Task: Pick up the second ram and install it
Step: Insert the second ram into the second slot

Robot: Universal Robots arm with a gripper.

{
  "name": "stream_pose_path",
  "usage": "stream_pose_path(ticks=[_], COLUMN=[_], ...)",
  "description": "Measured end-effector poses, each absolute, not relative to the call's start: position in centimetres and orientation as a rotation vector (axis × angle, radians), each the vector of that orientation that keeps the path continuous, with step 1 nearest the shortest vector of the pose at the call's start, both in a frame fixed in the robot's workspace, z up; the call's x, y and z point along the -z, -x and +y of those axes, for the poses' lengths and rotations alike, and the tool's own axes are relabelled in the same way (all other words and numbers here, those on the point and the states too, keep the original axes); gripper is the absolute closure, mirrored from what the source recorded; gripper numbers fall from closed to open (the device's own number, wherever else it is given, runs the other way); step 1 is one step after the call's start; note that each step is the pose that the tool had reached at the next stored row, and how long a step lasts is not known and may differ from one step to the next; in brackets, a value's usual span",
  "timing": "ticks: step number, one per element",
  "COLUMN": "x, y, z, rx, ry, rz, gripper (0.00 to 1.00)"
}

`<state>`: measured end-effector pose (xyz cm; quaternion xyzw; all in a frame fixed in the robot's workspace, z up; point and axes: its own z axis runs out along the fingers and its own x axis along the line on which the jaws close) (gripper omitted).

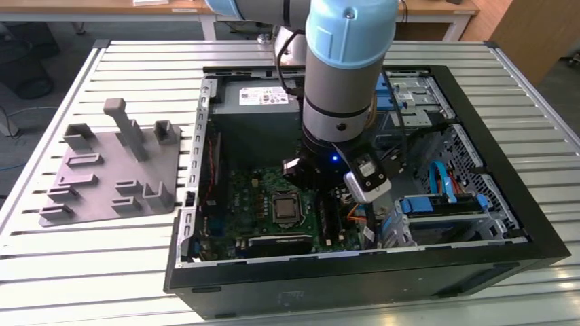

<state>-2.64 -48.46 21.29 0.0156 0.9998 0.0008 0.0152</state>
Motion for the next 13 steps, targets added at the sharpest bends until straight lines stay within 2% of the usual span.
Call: stream_pose_path(ticks=[13], x=[-20.89], y=[2.63], z=[-48.45], rx=[0.012], ry=[-0.049], rz=[3.111], gripper=[0.86])
